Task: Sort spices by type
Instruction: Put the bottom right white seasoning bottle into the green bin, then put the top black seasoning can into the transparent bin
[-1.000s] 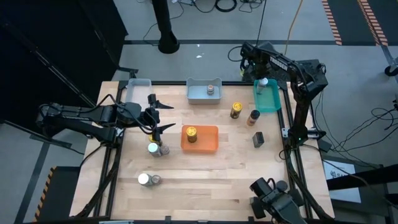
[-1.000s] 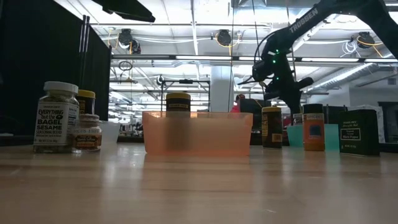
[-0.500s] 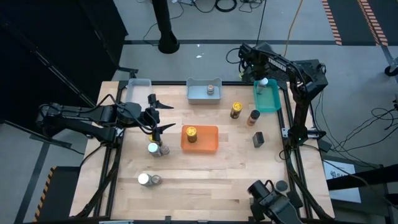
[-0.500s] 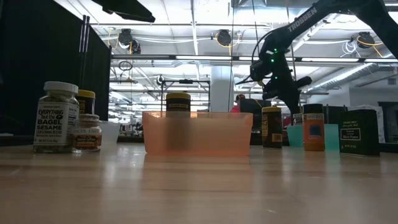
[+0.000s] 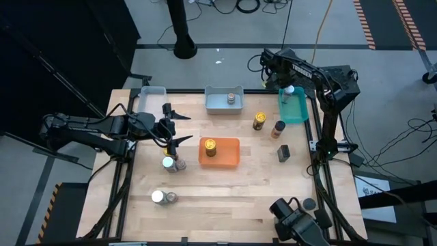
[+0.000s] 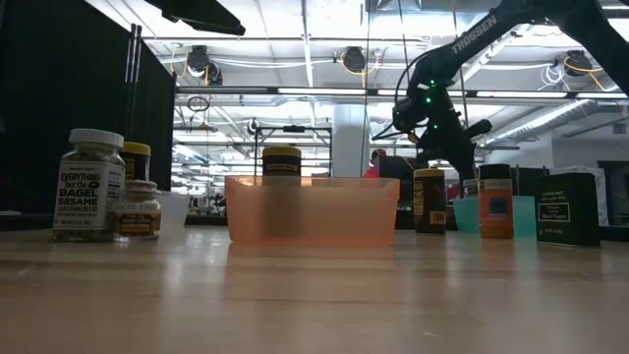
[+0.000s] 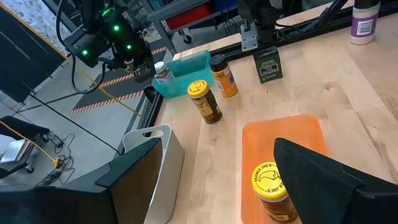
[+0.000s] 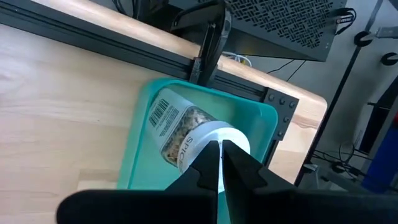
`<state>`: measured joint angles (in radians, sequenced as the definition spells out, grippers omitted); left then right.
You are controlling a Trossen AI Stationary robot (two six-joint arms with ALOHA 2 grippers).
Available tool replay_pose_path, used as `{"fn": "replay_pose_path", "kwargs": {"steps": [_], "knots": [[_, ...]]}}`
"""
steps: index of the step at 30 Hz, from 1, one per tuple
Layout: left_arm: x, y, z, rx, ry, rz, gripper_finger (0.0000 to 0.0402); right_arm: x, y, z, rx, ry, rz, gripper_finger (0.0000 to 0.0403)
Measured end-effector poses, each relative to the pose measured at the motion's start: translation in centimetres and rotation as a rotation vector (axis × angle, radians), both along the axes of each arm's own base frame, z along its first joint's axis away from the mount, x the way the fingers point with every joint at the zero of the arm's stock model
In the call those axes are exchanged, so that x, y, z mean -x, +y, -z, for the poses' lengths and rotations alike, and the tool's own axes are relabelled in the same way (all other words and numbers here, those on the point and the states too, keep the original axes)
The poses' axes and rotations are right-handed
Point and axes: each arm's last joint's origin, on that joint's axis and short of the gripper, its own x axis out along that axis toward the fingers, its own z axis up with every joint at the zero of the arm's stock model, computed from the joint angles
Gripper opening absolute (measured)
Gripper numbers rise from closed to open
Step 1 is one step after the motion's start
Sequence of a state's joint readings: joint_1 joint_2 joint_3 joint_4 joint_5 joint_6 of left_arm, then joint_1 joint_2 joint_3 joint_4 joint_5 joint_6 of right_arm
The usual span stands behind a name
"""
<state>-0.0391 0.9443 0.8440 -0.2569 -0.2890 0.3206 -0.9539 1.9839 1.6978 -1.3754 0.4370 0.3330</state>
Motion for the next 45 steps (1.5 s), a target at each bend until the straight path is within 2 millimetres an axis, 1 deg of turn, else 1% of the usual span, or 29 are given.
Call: {"fn": "replay_pose_path", "kwargs": {"steps": [12,19,25,29,32,35,38,40,43,45], "knots": [[0.0,0.0,0.1,0.000,0.007,0.000,0.0316,-0.8,0.6,0.0,-0.042,-0.022,-0.054,0.0000],[0.0,0.0,0.1,-0.001,0.008,0.000,0.0316,-0.7,1.2,0.0,-0.099,0.002,-0.081,0.0000],[0.0,0.0,0.1,-0.001,0.007,0.000,0.0316,-0.9,1.1,-0.1,-0.085,-0.002,-0.094,0.0000],[0.0,0.0,0.1,-0.001,0.007,0.000,0.0316,-1.0,0.7,-1.0,-0.022,0.018,-0.090,0.0000],[0.0,0.0,0.1,0.000,0.007,0.000,0.0316,-1.2,0.4,-2.2,0.011,-0.003,-0.093,0.0000],[0.0,0.0,0.1,0.004,0.012,-0.002,0.0316,-1.7,0.5,-3.5,0.037,-0.021,-0.122,0.0000],[0.1,0.0,0.3,0.023,0.026,-0.010,0.0316,-2.5,1.5,-5.0,0.089,-0.061,-0.177,0.0000],[0.2,0.0,0.5,0.039,0.041,-0.017,0.0316,-3.1,2.6,-6.2,0.146,-0.105,-0.217,0.0000],[0.3,0.0,0.8,0.080,0.064,-0.035,0.0316,-4.2,5.1,-8.0,0.241,-0.201,-0.295,0.0000],[0.4,0.0,1.0,0.110,0.083,-0.050,0.0316,-4.8,7.2,-9.1,0.287,-0.314,-0.362,0.0000]]}}
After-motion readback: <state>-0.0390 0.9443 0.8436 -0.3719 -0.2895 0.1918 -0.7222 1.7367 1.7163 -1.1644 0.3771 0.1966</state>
